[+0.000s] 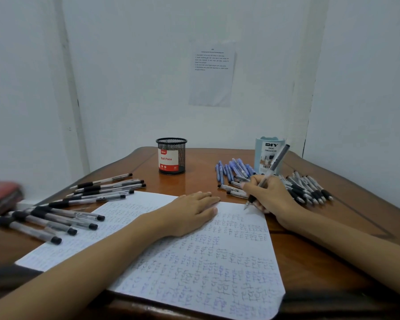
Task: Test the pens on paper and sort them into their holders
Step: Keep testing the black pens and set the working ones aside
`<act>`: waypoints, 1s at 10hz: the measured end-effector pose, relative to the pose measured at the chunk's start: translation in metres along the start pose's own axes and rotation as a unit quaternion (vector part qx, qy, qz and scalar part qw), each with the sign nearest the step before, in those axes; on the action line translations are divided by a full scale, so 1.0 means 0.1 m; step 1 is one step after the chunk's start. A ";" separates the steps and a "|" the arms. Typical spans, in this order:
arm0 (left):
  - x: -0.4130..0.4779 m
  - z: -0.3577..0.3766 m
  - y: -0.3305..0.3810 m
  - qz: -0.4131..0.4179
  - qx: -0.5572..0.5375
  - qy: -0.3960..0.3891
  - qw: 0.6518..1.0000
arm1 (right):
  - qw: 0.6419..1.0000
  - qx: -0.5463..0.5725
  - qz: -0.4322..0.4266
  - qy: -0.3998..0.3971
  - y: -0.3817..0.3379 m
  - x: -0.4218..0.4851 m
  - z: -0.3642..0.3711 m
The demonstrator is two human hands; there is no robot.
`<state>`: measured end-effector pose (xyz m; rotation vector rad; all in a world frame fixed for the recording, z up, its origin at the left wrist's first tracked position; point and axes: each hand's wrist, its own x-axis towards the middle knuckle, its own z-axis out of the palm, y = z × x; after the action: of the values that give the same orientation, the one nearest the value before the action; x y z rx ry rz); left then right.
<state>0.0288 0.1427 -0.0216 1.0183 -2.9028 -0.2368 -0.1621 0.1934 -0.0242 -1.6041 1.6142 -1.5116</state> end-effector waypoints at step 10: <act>0.00 0.00 0.01 0.004 0.004 0.008 1.000 | 1.000 0.028 0.002 0.015 -0.07 0.00 -0.04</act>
<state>0.0277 0.1437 -0.0210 1.0060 -2.8954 -0.2161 -0.1620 0.1965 -0.0166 -1.5545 1.5768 -1.5713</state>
